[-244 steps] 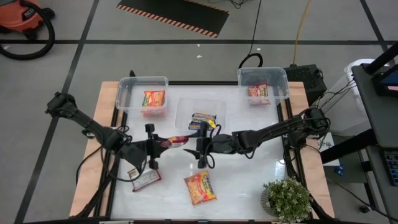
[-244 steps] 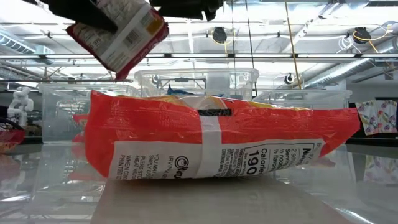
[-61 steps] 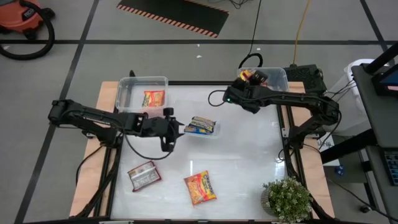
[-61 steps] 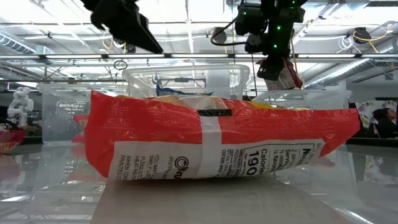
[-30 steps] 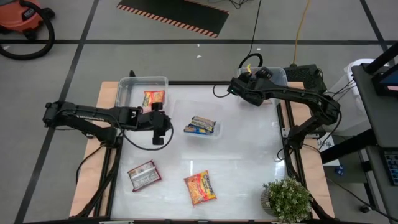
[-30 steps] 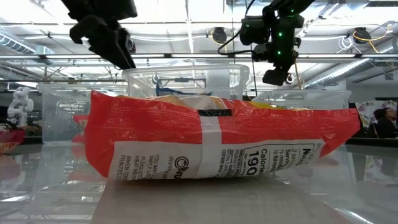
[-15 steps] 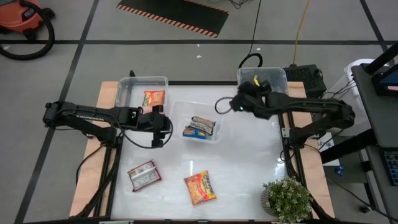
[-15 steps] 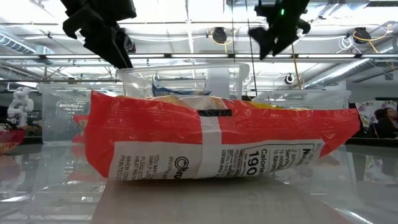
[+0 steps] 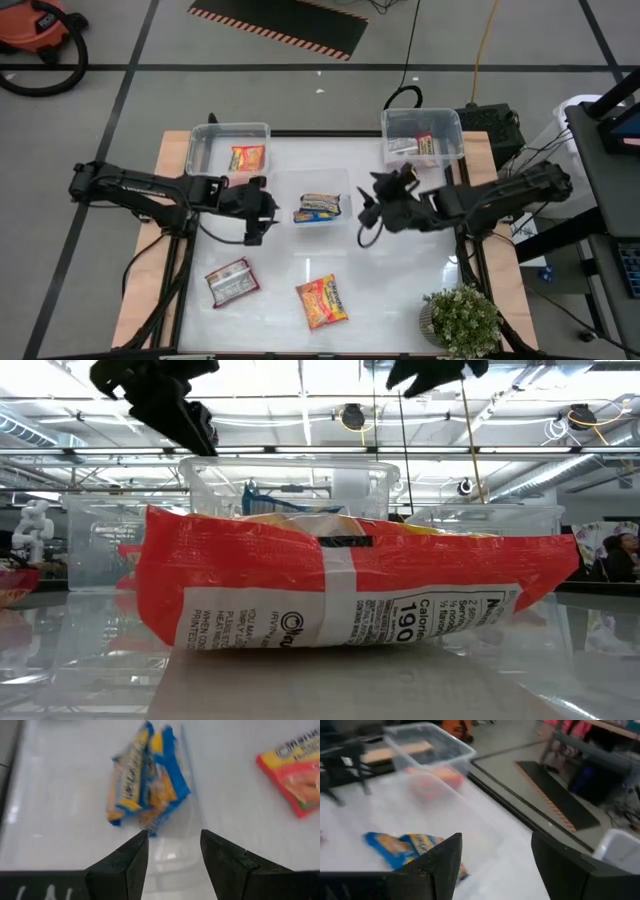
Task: Sort Maruchan noodles
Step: Put the orange noodle pack into the top left transparent bin
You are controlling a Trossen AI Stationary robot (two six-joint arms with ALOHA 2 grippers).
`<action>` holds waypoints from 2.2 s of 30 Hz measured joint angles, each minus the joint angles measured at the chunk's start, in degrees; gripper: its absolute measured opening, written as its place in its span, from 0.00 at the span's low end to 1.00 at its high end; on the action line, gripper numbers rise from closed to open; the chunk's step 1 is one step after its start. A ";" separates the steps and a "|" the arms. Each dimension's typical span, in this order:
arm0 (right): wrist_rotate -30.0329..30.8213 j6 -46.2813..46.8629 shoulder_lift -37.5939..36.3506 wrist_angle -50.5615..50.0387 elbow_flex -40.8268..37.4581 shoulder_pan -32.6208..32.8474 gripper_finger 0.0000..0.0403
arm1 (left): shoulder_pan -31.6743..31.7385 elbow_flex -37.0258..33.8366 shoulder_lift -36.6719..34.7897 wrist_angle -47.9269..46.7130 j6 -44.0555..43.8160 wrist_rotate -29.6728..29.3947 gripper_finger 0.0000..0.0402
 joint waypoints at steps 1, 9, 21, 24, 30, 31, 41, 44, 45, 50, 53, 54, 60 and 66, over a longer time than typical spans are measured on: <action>0.22 -0.06 0.00 0.67 0.02 0.91 0.58 | -0.48 0.00 -0.33 0.59 -0.39 -1.69 0.46; -0.25 -1.49 3.15 6.50 0.00 6.91 0.58 | -7.49 0.02 -6.76 0.63 -6.14 -17.32 0.46; -7.10 -4.11 13.83 20.70 -0.03 13.14 0.58 | -26.93 0.07 -10.11 3.64 -17.39 -21.32 0.46; -9.38 -4.57 16.40 23.11 -0.03 15.17 0.58 | -31.79 0.04 -6.66 6.44 -17.48 -22.13 0.46; -13.25 -4.28 19.59 30.11 -0.03 19.06 0.58 | -37.39 0.04 -0.10 12.12 -16.26 -22.37 0.46; -13.76 -4.08 20.08 31.42 0.01 19.71 0.58 | -38.01 0.04 0.67 12.28 -16.39 -22.37 0.46; -14.14 2.76 25.19 35.86 0.04 23.49 0.58 | -40.83 0.04 2.58 13.21 -17.99 -22.41 0.46; -17.01 5.65 26.93 36.70 0.04 23.67 0.56 | -40.83 0.04 2.58 13.96 -17.90 -22.41 0.46; -17.99 6.53 27.55 37.24 0.05 23.72 0.56 | -40.83 0.04 2.58 14.25 -17.80 -22.41 0.46; -19.46 9.39 31.39 37.52 1.33 24.62 0.52 | -40.83 0.04 2.58 14.41 -16.85 -22.41 0.46; -19.73 9.79 33.30 36.81 3.04 25.33 0.52 | -40.83 0.04 2.58 14.41 -16.04 -22.39 0.46; -19.80 10.02 33.77 36.52 3.53 25.58 0.52 | -40.83 0.04 2.58 14.43 -16.02 -22.39 0.46; -19.84 13.37 34.21 31.55 4.14 27.09 0.52 | -40.79 0.04 2.58 14.41 -16.36 -22.38 0.46; -22.33 16.11 34.18 27.50 4.15 27.71 0.52 | -41.43 0.04 2.58 14.39 -16.94 -22.33 0.46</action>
